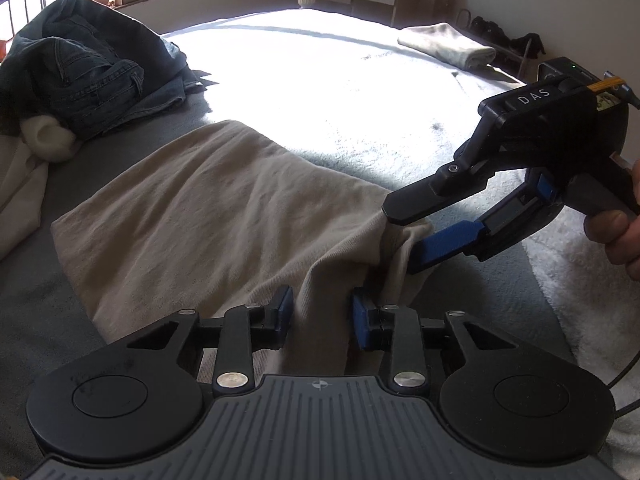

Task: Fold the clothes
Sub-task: 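Hold the stack edge with the left tool while the right tool pushes the fabric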

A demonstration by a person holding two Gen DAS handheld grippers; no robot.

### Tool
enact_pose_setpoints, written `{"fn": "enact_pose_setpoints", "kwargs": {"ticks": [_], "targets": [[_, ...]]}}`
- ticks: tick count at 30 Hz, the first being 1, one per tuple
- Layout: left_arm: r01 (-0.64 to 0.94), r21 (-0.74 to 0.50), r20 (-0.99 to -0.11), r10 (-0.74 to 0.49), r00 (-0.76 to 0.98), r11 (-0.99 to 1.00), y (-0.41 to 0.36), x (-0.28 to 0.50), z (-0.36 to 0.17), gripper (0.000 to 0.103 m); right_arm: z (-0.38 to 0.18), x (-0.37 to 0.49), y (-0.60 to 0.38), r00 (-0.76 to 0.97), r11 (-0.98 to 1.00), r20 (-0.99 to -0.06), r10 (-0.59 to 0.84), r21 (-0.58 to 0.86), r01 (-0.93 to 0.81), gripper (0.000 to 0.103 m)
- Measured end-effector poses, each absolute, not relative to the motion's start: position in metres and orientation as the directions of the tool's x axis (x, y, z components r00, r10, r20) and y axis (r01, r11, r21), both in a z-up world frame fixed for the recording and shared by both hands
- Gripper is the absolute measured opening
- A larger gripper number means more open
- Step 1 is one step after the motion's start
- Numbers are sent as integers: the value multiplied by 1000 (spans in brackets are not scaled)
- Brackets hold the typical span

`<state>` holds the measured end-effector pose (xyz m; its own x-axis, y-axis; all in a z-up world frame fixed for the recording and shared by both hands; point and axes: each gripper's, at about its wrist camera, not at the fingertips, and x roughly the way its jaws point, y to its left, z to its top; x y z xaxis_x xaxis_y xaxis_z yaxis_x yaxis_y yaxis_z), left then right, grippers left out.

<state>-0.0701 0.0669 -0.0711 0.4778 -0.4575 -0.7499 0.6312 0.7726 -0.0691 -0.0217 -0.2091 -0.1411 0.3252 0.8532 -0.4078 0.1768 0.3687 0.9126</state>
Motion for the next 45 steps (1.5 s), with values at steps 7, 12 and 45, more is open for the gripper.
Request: {"fn": "enact_pose_setpoints", "kwargs": {"ticks": [7, 12, 45], "targets": [[609, -116, -725, -486, 488, 785, 74, -70, -70, 14, -96, -35, -208, 323, 620, -562, 762, 776, -114, 35], [603, -135, -709, -502, 495, 786, 75, -71, -69, 12, -102, -38, -185, 247, 689, -646, 723, 703, -179, 17], [627, 68, -710, -405, 577, 776, 84, -114, -64, 7, -133, -16, -168, 275, 641, -612, 742, 767, -22, 9]]}}
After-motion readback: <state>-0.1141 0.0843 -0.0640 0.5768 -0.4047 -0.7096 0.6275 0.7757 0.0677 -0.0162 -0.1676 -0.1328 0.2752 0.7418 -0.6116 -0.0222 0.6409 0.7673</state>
